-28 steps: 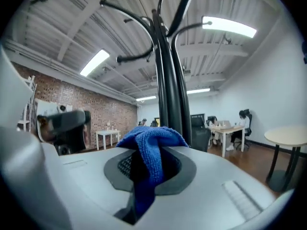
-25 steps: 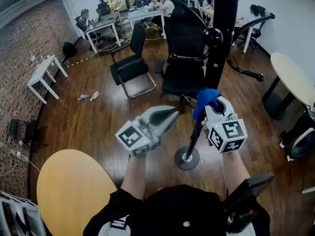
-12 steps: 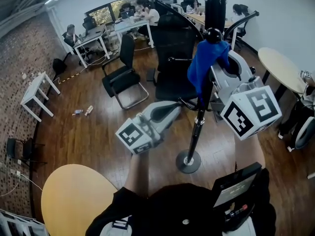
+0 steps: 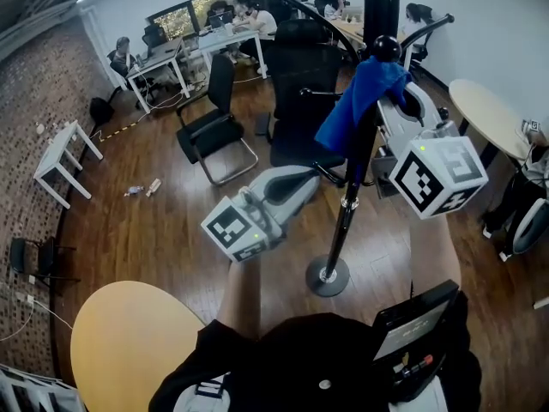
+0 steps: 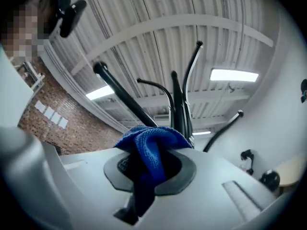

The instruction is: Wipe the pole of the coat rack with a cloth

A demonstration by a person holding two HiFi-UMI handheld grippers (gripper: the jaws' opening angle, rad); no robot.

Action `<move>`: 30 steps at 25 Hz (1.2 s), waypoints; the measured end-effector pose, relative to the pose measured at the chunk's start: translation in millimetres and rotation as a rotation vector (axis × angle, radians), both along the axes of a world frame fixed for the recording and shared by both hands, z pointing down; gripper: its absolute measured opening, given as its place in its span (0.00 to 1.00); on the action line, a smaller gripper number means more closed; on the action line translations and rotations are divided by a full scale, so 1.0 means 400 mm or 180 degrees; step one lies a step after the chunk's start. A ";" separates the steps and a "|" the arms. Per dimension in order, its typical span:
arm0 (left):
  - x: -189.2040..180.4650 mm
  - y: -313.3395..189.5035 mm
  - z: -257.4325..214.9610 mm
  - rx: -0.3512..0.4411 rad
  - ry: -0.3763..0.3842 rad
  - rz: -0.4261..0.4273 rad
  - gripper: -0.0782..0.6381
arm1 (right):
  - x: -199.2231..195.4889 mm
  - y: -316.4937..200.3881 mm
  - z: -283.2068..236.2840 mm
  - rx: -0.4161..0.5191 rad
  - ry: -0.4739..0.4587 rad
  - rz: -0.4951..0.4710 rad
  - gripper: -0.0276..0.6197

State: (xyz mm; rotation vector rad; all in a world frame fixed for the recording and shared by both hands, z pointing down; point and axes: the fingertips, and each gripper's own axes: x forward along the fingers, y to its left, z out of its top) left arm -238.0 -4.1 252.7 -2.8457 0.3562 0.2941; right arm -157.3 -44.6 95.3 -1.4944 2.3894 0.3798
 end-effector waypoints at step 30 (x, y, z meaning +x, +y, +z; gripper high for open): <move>0.105 -0.042 0.116 -0.0228 -0.0284 0.0275 0.11 | -0.022 -0.017 0.923 -0.2762 -0.0553 -0.0241 0.09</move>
